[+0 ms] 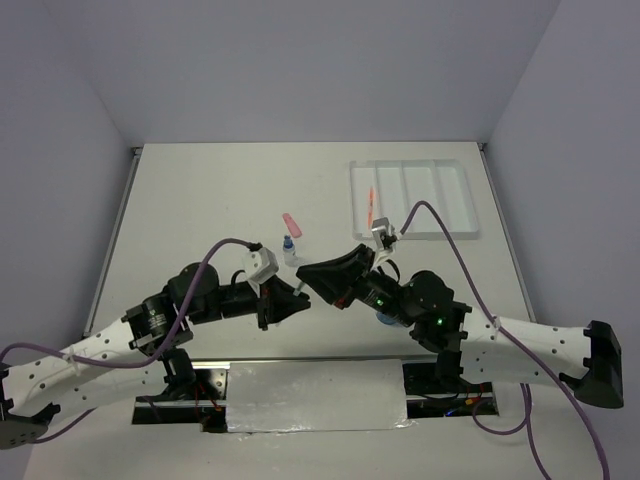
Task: Sort the stationery into containers
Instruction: Close the pen cap on the pen, then place the pen in the storage box, then pick up the stationery from the center of the board, then place the stationery in the storage box.
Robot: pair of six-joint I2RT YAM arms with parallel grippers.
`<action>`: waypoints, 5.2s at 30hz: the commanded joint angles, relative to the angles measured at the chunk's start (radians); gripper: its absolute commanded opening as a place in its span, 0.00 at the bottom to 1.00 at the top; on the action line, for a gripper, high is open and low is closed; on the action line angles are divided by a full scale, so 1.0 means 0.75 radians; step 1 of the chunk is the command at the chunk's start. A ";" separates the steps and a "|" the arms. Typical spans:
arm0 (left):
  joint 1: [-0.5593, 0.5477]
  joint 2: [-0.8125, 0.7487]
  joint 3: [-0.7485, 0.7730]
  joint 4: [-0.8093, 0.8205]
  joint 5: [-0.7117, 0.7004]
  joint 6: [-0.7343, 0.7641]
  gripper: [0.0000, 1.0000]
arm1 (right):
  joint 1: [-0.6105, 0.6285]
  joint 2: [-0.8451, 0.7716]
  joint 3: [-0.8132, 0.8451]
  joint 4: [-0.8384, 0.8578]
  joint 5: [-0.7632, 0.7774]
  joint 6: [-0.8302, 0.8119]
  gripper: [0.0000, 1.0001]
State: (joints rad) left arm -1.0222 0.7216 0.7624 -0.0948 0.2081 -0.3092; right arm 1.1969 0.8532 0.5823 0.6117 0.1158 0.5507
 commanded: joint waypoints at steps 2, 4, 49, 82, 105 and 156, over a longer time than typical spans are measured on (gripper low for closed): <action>-0.001 -0.101 -0.149 0.447 -0.007 -0.093 0.00 | 0.032 -0.047 0.029 -0.308 -0.030 -0.053 0.23; -0.001 -0.109 -0.178 0.462 -0.016 -0.111 0.00 | 0.034 -0.052 0.040 -0.304 -0.021 -0.061 0.30; -0.001 -0.285 0.327 -1.179 -1.055 -0.553 0.99 | -1.132 1.584 1.606 -1.689 0.140 -0.429 0.00; -0.003 -0.328 0.274 -1.088 -0.960 -0.508 0.99 | -1.105 1.387 1.562 -1.581 0.073 -0.385 0.64; 0.013 -0.377 0.268 -1.086 -0.957 -0.514 0.99 | -0.553 1.091 0.674 -1.485 0.310 -0.116 0.77; 0.011 -0.484 0.243 -1.025 -0.867 -0.455 0.99 | -1.342 1.769 1.825 -1.820 -0.005 -0.612 0.55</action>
State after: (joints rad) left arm -1.0164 0.3599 0.9440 -0.9115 -0.4587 -0.6800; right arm 0.1955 2.1994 1.8725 -0.7258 0.1108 0.1005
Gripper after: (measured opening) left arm 0.993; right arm 0.495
